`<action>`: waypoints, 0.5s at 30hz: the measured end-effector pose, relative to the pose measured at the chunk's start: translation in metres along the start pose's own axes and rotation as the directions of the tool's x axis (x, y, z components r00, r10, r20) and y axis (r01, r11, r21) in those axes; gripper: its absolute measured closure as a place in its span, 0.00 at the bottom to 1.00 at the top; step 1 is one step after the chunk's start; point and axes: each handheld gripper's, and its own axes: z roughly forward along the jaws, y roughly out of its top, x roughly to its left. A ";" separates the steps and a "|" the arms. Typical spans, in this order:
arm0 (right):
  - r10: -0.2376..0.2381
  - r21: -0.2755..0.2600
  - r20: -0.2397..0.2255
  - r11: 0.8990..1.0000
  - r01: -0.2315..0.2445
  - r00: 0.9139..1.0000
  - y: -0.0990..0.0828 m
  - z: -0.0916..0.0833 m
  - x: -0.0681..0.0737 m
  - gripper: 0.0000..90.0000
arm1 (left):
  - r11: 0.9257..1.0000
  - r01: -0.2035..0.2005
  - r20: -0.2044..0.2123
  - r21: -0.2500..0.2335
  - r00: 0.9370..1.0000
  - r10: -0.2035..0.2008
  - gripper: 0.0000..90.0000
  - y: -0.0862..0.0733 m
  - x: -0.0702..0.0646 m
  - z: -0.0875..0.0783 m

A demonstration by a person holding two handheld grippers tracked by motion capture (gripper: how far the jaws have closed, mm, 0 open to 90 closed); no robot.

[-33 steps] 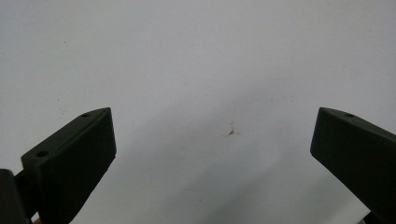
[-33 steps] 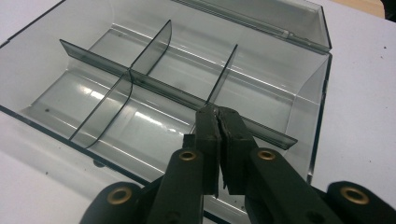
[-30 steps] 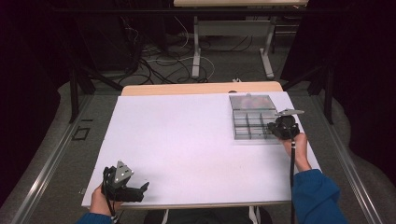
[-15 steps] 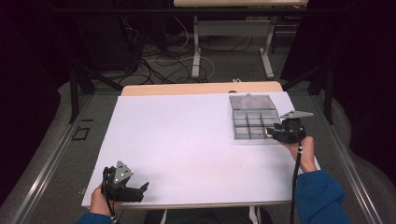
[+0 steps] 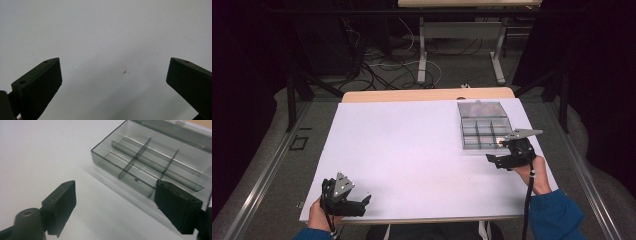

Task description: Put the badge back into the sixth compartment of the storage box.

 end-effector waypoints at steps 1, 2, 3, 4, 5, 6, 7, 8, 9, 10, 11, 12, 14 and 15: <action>-0.004 0.001 -0.013 1.000 0.004 1.000 -0.002 0.000 0.004 0.16 | 1.000 -0.001 0.000 0.002 1.000 0.001 0.00 0.000 0.000 0.000; -0.013 0.004 -0.023 1.000 0.013 1.000 -0.003 -0.001 0.007 0.16 | 1.000 -0.002 -0.001 0.000 1.000 0.002 0.00 0.000 0.000 0.000; -0.019 0.010 -0.025 1.000 0.019 1.000 -0.004 -0.001 0.011 0.14 | 1.000 -0.002 -0.001 0.000 1.000 0.002 0.00 0.000 0.000 0.000; -0.025 0.009 -0.040 1.000 0.025 0.999 -0.006 -0.002 0.013 0.13 | 1.000 -0.002 0.001 0.003 1.000 0.002 0.00 0.000 0.000 0.000; -0.029 0.016 -0.043 0.999 0.030 0.999 -0.007 -0.003 0.017 0.11 | 1.000 -0.006 -0.005 -0.001 1.000 0.006 0.00 0.000 0.000 0.000; -0.026 0.011 -0.056 1.000 0.026 0.998 -0.008 -0.004 0.020 0.10 | 1.000 -0.001 -0.002 -0.003 1.000 0.001 0.00 0.000 0.000 0.000; -0.034 0.010 -0.065 0.999 0.034 0.997 -0.010 -0.004 0.022 0.09 | 1.000 -0.003 -0.004 -0.004 1.000 0.003 0.00 0.000 0.000 0.000; -0.036 0.008 -0.073 0.999 0.037 0.997 -0.011 -0.005 0.025 0.08 | 1.000 -0.003 -0.004 -0.004 1.000 0.003 0.00 0.000 0.000 0.000; -0.034 0.014 -0.087 0.999 0.035 0.996 -0.012 -0.007 0.028 0.07 | 1.000 -0.003 -0.004 -0.004 1.000 0.003 0.00 0.000 0.000 0.000; -0.040 0.009 -0.084 0.999 0.041 0.996 -0.014 -0.007 0.031 0.06 | 1.000 -0.003 -0.004 -0.004 1.000 0.003 0.00 0.000 0.000 0.000; -0.050 0.013 -0.090 0.999 0.052 0.995 -0.015 -0.007 0.033 0.05 | 1.000 -0.003 -0.004 -0.004 1.000 0.003 0.00 0.000 0.000 0.000; -0.057 0.026 -0.099 0.998 0.059 0.993 -0.016 -0.009 0.036 0.04 | 1.000 -0.004 -0.005 -0.004 1.000 0.004 0.00 0.000 0.000 0.000; -0.066 0.029 -0.109 0.997 0.070 0.992 -0.019 -0.011 0.039 0.03 | 1.000 -0.003 -0.004 -0.005 1.000 0.003 0.00 0.000 0.000 0.000; -0.070 0.026 -0.108 0.997 0.073 0.992 -0.021 -0.011 0.041 0.03 | 1.000 -0.002 -0.004 -0.006 1.000 0.002 0.00 0.000 0.000 0.000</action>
